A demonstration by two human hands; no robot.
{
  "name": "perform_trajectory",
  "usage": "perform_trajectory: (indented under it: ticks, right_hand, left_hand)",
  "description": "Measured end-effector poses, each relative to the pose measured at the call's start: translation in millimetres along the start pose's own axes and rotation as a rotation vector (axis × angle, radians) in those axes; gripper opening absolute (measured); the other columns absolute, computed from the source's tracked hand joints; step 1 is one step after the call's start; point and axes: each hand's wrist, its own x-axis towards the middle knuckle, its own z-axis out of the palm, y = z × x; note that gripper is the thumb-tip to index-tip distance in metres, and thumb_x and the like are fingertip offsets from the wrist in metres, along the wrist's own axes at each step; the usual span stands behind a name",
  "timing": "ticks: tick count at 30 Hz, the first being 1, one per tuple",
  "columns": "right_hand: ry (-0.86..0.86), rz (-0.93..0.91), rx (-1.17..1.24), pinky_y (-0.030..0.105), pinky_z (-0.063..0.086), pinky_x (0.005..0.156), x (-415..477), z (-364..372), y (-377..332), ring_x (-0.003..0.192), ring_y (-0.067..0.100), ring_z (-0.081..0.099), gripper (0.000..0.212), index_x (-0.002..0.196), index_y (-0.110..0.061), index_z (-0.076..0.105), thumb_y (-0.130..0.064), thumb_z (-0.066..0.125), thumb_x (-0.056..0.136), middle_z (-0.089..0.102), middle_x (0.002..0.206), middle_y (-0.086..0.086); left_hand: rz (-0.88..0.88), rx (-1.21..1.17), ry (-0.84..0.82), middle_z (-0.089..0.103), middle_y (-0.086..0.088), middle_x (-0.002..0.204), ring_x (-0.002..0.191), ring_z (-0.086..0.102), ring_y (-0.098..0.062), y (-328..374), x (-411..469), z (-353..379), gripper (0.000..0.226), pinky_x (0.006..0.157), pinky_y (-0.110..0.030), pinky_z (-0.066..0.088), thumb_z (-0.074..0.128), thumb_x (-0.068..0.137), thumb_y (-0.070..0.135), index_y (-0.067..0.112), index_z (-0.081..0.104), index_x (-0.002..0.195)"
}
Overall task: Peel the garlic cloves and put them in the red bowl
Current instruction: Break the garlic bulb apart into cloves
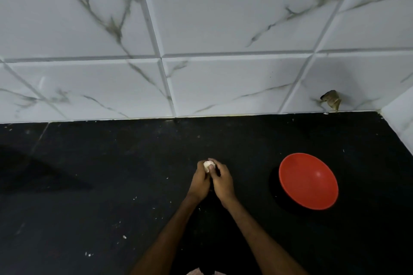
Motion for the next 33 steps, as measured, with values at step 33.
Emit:
perform_trajectory:
  ticks: [33]
  right_hand:
    - [0.267, -0.453, -0.012, 0.014, 0.045, 0.056, -53, -5, -73, 0.066, 0.005, 0.064, 0.042, 0.089, -0.015, 0.067, -0.044, 0.039, 0.103, 0.062, 0.068, -0.007]
  left_hand:
    - [0.224, -0.129, 0.310, 0.067, 0.005, 0.078, 0.070, 0.066, -0.005, 62, -60, -19, 0.052, 0.060, -0.025, 0.051, 0.023, 0.108, 0.050, 0.017, 0.062, 0.099]
